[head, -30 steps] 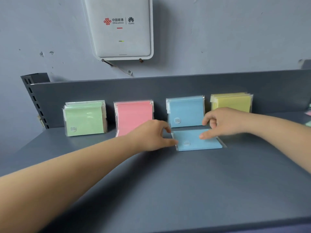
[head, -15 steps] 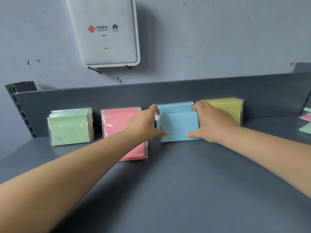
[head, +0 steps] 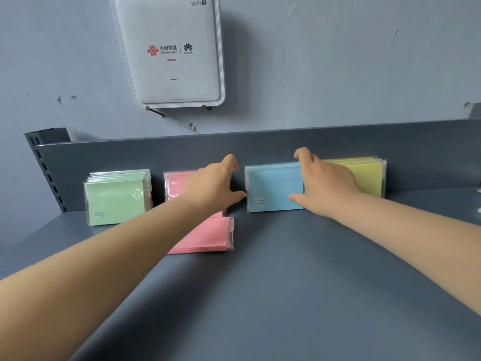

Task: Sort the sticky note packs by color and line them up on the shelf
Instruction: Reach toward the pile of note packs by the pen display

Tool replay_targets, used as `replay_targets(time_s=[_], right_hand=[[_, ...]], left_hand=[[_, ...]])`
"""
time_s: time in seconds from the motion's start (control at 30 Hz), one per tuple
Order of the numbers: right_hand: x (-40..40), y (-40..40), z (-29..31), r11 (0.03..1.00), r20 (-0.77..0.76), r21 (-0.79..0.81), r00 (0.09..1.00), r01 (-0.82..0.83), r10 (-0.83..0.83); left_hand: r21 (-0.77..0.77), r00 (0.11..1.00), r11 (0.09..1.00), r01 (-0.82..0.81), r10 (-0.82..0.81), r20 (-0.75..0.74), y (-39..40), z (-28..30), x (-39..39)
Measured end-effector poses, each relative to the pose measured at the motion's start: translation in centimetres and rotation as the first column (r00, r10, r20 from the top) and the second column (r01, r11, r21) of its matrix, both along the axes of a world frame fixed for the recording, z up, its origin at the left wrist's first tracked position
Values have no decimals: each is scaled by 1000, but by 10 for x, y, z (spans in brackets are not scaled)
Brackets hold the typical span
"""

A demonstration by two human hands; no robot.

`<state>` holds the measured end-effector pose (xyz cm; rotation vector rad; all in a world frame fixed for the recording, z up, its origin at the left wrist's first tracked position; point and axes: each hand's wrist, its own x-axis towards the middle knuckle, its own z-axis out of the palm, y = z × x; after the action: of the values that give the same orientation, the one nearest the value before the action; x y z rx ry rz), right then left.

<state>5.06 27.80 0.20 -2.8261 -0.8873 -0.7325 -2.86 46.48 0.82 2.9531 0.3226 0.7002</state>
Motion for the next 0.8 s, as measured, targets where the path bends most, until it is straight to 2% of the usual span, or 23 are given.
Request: replay_targets(time_s=[0.1, 0.17, 0.27, 0.33, 0.43, 0.53, 0.67, 0.8], right_hand=[[-9, -1, 5, 999, 12, 11, 999, -33, 33], [-20, 4, 8, 992, -52, 82, 993, -99, 103], [-46, 23, 8, 971, -355, 175, 909, -164, 218], [-60, 43, 4, 978, -519, 104, 829, -182, 209], [-71, 65, -5, 989, -562, 18, 817, -149, 134], [-79, 77, -8, 995, -576, 44, 811, -93, 101], [-91, 85, -19, 969, -612, 225, 758, -107, 226], [-97, 90, -28, 884, -547, 465, 771, -45, 327]], left_hand=[[-19, 998, 1000, 12, -13, -54, 17, 10, -24], [-80, 994, 997, 11, -20, -109, 31, 15, -43], [-133, 977, 991, -30, 1, -214, 55, 12, -71], [-155, 961, 985, -74, 29, -274, 68, 4, -86], [-205, 945, 971, -127, 56, -321, 80, -7, -101], [-342, 931, 929, -144, 10, -364, 82, -13, -108], [-537, 969, 838, -97, -43, -241, 83, -24, -110], [-521, 997, 853, 24, -57, -49, 88, -33, -107]])
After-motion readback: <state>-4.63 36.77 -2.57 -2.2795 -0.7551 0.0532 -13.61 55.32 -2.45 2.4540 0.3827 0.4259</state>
